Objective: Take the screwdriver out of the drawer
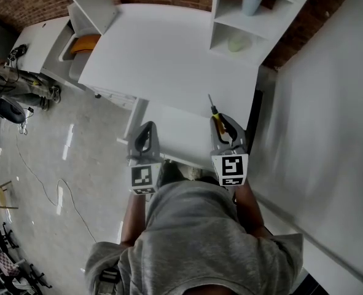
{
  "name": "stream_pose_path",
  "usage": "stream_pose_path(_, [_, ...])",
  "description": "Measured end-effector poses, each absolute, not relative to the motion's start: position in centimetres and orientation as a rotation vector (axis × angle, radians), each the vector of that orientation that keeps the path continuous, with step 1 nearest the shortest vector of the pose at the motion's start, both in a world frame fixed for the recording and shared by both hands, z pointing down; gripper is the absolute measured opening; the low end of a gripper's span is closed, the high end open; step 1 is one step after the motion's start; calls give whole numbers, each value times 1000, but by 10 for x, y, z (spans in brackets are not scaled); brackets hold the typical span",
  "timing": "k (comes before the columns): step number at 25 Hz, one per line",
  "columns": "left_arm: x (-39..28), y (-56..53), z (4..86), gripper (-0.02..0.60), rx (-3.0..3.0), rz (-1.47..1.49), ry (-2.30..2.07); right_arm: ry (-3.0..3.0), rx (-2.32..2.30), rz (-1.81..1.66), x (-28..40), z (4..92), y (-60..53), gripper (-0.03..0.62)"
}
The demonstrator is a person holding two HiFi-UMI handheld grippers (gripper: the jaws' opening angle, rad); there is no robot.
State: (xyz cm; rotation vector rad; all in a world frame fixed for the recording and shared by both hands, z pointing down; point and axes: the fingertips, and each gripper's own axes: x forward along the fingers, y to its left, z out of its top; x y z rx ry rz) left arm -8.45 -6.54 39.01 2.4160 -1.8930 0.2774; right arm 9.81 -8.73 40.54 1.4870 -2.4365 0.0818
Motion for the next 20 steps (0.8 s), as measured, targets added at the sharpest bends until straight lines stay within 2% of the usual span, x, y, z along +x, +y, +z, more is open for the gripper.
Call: stream_pose_path(20, [-83, -69, 392, 12, 2412, 277, -1892, -2454, 1452, 66, 94, 403, -87, 77])
